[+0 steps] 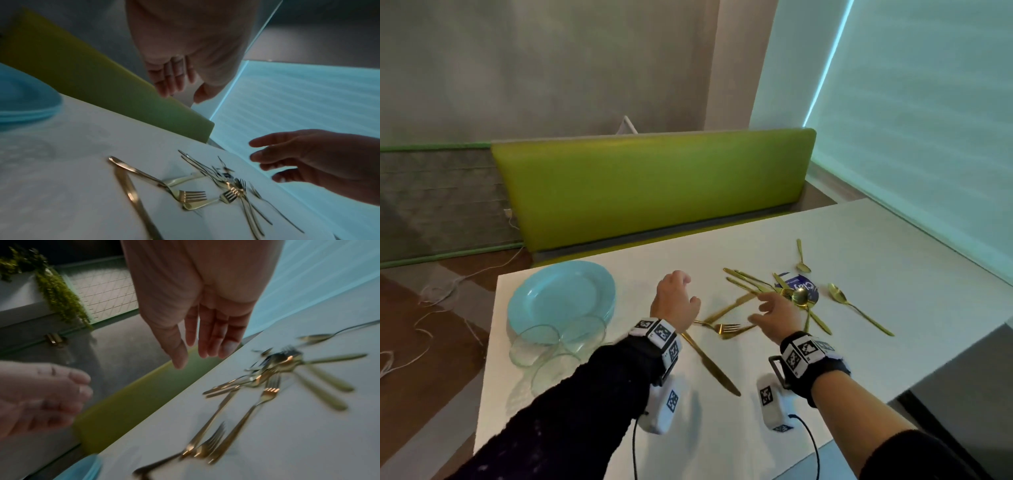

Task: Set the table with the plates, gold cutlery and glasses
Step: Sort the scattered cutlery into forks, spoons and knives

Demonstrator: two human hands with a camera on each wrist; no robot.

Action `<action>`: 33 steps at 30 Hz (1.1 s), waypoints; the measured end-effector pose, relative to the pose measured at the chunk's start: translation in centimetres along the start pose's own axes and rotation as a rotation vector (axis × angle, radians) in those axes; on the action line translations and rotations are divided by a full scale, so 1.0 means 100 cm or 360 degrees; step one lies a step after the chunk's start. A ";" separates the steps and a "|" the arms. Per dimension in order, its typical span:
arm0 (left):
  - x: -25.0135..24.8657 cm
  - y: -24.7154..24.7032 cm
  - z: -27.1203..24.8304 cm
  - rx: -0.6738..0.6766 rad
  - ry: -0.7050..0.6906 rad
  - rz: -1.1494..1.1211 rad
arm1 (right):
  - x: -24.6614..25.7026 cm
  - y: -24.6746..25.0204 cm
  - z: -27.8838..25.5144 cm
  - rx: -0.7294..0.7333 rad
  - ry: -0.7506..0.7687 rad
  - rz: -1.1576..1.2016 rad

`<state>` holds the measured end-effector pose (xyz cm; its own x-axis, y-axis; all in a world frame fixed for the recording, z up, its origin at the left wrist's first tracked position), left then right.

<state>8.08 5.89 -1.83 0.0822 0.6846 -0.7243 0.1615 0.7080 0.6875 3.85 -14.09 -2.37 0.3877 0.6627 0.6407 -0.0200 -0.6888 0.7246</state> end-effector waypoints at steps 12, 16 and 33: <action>0.005 -0.093 0.072 0.0844 0.0396 0.0991 | -0.073 0.070 0.083 -0.0053 -0.0161 0.0015; 0.009 -0.100 0.079 0.0910 0.0398 0.1198 | -0.082 0.071 0.098 -0.0038 -0.0179 0.0037; 0.005 -0.080 0.110 0.0851 0.0254 0.0689 | -0.085 -0.003 0.085 0.0242 -0.0422 -0.0046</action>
<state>17.61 -1.35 -8.29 0.1095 0.9315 -0.3470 0.6111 0.2122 0.7626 8.41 -22.06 -10.19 0.6133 0.5969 0.5172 0.1249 -0.7199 0.6827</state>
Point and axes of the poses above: each hand's wrist, its own z-axis towards the middle knuckle, its own y-axis out of the back of the hand, x = y × z, the point moved 2 cm from there along z, towards the middle knuckle, and after that the axes turned 7 degrees about x, right-handed, at the moved point
